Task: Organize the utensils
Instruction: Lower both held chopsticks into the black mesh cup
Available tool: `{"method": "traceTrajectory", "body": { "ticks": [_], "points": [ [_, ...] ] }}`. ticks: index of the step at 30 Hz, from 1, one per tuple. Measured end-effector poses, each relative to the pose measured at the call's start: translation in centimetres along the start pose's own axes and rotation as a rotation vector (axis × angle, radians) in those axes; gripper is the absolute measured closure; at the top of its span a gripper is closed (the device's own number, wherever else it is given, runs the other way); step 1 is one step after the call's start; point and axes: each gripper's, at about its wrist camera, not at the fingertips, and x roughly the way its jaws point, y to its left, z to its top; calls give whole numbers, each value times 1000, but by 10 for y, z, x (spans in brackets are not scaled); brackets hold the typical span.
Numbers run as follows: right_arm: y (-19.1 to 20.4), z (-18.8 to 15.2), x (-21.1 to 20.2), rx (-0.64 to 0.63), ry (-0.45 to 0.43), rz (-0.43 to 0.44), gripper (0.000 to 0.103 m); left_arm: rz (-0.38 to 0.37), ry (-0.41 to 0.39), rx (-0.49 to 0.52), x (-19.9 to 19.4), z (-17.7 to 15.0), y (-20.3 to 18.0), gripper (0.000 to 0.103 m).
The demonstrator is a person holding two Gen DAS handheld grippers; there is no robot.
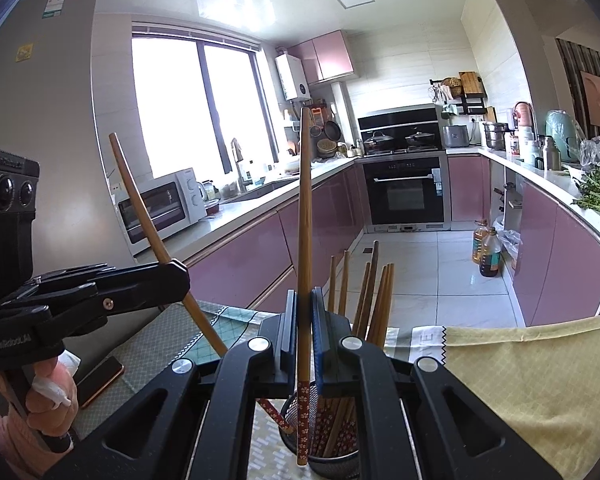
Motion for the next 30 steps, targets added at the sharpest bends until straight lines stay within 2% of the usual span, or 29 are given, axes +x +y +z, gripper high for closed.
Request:
{"method": "traceTrajectory", "body": {
  "ticks": [14, 24, 30],
  "points": [
    [-12, -15, 24, 11, 5, -75, 97, 38, 63, 14, 34, -7, 6, 95],
    [-18, -37, 35, 39, 71, -80, 97, 45, 167, 21, 68, -24, 16, 95],
    [-21, -50, 38, 67, 148, -81, 95, 34, 222, 15, 87, -34, 16, 95]
  ]
}}
